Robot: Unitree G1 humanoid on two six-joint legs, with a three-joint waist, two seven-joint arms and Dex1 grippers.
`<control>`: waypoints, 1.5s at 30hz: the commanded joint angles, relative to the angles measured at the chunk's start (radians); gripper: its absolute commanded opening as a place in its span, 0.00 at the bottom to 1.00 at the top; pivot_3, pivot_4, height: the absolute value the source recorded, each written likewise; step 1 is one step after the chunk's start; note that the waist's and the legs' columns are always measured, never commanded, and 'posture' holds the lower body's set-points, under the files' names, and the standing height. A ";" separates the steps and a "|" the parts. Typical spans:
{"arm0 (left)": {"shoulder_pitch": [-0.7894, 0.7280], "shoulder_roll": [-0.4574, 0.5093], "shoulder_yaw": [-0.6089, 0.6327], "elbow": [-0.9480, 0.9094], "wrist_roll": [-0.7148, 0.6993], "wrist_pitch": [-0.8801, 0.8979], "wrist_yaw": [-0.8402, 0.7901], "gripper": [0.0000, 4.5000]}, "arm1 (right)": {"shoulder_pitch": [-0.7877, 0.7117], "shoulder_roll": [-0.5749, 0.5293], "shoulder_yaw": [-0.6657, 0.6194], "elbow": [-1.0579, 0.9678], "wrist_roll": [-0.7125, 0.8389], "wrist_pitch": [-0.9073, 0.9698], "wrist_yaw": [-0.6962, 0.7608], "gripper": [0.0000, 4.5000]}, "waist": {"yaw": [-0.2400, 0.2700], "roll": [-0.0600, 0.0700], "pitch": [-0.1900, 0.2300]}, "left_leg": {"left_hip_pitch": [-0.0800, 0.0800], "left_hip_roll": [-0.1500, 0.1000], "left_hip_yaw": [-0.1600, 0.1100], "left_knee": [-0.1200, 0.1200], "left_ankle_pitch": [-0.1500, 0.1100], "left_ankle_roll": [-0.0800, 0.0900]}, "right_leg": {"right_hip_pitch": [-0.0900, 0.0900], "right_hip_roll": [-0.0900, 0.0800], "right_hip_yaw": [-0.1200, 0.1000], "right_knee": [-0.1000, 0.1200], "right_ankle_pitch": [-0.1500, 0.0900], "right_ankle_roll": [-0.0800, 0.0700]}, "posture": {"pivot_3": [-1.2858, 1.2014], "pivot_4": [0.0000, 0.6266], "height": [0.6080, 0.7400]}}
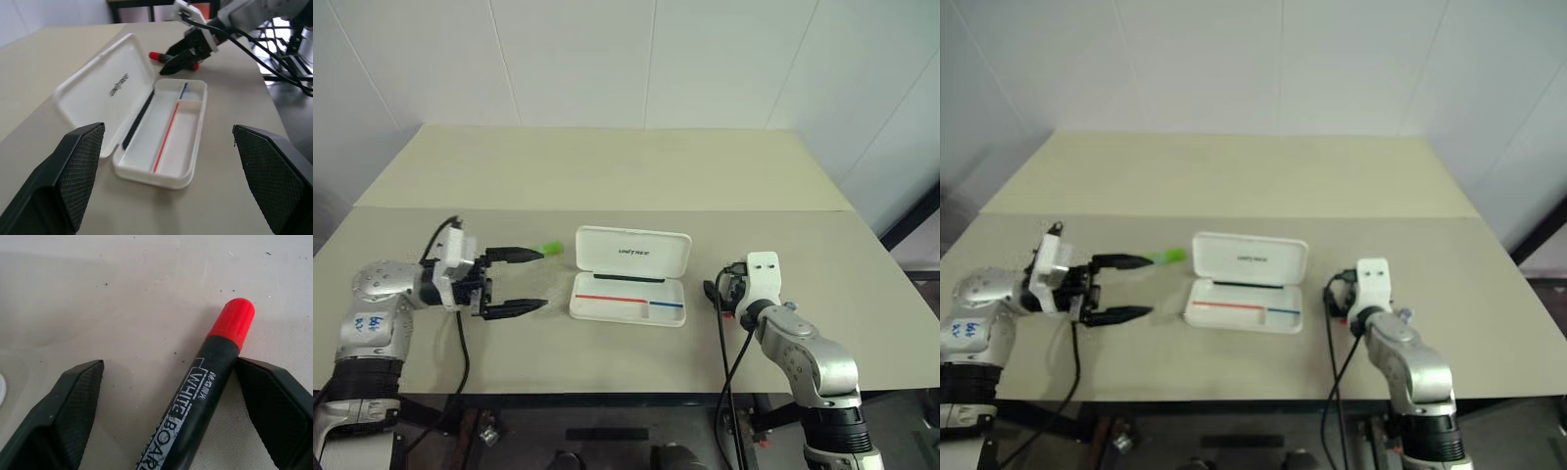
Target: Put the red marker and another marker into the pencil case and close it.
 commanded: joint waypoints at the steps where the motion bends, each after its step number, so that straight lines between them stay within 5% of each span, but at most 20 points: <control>1: -0.022 0.027 0.031 0.041 -0.006 -0.042 -0.024 1.00 | 0.010 0.025 -0.016 0.014 -0.006 0.025 -0.009 0.79 | 0.000 0.000 0.000 | 0.000 0.000 0.000 0.000 0.000 0.000 | 0.000 0.000 0.000 0.000 0.000 0.000 | 0.52 0.24 1.00; 10: -0.035 0.005 0.023 0.041 -0.024 -0.041 -0.036 1.00 | -0.014 0.020 -0.027 -0.034 -0.021 0.002 0.036 0.14 | -0.002 -0.001 -0.001 | 0.000 0.001 -0.001 -0.001 0.000 0.000 | 0.000 -0.001 0.000 0.000 0.000 0.000 | 0.52 0.24 1.00; 22: -0.049 -0.022 0.023 0.058 -0.024 -0.045 -0.047 1.00 | -0.225 -0.168 -0.072 -0.137 0.033 -0.044 0.221 0.14 | -0.002 0.000 0.000 | -0.002 0.000 -0.005 -0.003 0.000 0.000 | -0.007 -0.001 0.002 0.001 0.000 0.000 | 0.52 0.24 1.00; 29: -0.046 -0.040 0.024 0.059 -0.026 -0.046 -0.049 1.00 | -0.409 -0.169 -0.035 -0.181 0.151 -0.052 0.364 0.14 | -0.011 0.001 0.001 | -0.005 0.002 -0.005 -0.003 0.000 0.000 | -0.010 -0.001 0.003 0.002 0.000 0.000 | 0.52 0.24 1.00; 38: -0.023 -0.061 0.026 0.046 -0.029 -0.049 -0.053 1.00 | -0.445 -0.306 0.336 -0.287 0.251 -0.009 0.792 0.14 | -0.023 0.001 0.001 | -0.007 0.001 -0.006 -0.001 0.000 0.000 | -0.010 -0.005 0.001 0.002 0.000 0.000 | 0.52 0.24 1.00; 45: 0.023 -0.066 0.037 -0.001 -0.042 -0.039 -0.035 1.00 | -0.460 -0.328 0.572 -0.025 -0.041 -0.303 0.922 0.14 | -0.024 0.001 0.001 | -0.007 0.001 -0.007 0.001 0.000 0.000 | -0.010 -0.004 0.001 0.003 0.000 0.000 | 0.52 0.24 1.00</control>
